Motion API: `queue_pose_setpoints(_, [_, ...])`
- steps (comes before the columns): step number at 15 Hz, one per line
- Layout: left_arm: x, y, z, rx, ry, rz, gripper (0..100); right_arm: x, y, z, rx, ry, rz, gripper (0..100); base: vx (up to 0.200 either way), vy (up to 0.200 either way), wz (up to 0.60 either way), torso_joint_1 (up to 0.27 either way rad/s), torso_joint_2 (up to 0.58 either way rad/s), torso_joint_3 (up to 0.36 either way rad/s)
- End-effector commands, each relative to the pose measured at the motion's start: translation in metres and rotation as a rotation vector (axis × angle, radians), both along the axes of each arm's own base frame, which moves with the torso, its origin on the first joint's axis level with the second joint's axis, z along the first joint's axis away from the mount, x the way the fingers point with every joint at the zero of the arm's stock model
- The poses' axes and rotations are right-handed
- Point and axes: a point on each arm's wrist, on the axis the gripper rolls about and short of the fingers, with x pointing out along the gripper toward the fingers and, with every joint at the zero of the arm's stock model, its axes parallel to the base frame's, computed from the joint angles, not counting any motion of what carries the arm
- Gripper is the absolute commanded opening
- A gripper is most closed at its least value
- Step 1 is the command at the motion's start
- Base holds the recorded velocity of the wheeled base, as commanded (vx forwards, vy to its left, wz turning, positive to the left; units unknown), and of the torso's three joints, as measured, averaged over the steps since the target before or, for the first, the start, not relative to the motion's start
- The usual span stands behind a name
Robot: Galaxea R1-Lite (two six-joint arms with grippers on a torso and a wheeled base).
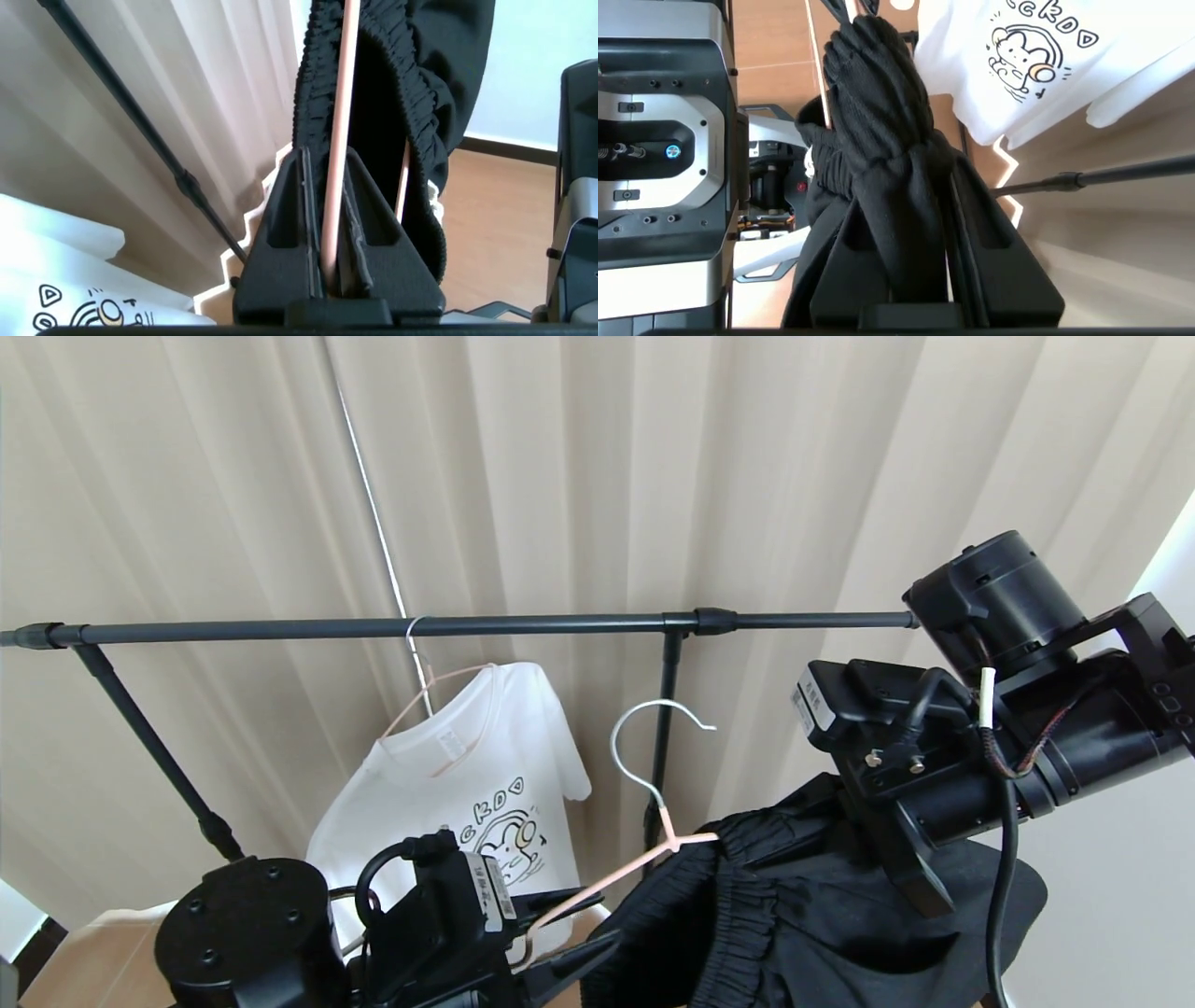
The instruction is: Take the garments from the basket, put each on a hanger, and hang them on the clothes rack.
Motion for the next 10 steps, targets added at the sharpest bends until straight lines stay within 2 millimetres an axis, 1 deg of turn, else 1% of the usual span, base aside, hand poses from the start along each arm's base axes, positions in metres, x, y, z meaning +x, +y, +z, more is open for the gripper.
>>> queue_pose_setpoints(1, [0.0,0.0,0.0,-0.002,0.0,0.002,100,-0.003,-0.002,0.003,0.006,-0.007,0.001,0,0.0,0.0,0.0,0.0,0.0,0.0])
queue_pose_setpoints(4, [0.0,0.013,0.003,-0.039,-0.005,0.042,100,-0.009,-0.006,0.003,0.006,-0.008,0.001,0,0.0,0.0,0.0,0.0,0.0,0.0])
queue_pose_setpoints(8, [-0.002,0.031,0.001,-0.057,-0.008,0.099,100,-0.017,-0.011,0.003,0.006,-0.01,0.0,0,0.0,0.0,0.0,0.0,0.0,0.0])
queue_pose_setpoints(9, [-0.004,0.038,0.001,-0.067,0.02,0.121,100,-0.021,-0.014,0.004,0.006,-0.012,-0.004,0,0.0,0.0,0.0,0.0,0.0,0.0])
queue_pose_setpoints(10, [-0.007,0.043,0.007,-0.1,0.022,0.134,100,-0.022,-0.015,0.005,0.007,-0.017,-0.009,0,0.0,0.0,0.0,0.0,0.0,0.0])
